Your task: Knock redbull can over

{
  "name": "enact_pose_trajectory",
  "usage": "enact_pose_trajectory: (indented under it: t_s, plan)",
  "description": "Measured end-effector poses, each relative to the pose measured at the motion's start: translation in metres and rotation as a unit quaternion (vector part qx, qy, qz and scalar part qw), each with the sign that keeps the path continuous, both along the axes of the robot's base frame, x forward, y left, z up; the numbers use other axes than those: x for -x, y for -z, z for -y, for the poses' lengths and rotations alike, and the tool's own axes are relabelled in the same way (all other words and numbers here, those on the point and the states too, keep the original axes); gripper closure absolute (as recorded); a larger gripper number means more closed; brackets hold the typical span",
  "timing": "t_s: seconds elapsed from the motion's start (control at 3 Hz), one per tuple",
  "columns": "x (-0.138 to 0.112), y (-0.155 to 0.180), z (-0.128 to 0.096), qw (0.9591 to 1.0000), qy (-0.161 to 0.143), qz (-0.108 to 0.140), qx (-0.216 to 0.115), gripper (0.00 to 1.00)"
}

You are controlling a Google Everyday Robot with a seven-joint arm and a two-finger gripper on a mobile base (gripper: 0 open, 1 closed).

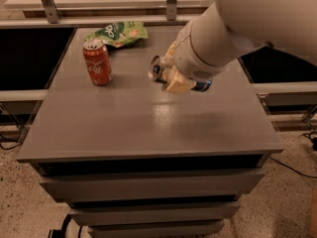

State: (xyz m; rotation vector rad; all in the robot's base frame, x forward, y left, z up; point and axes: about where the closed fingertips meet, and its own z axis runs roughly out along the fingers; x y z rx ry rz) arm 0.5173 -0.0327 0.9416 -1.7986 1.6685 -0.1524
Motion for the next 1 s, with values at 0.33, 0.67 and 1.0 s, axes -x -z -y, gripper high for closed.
enact_pose_trajectory:
  t_s: [0.33, 0.67, 1.0]
  plan:
    - [0.016, 0.0, 0.016, 0.9926, -0.023, -0.007, 0.119, 1.0]
    - [-0.009, -0.009, 0.053, 0.986, -0.035, -0.041, 0.158, 1.0]
    - [-0.018, 0.006, 0.082, 0.976, -0.046, -0.115, 0.18, 1.0]
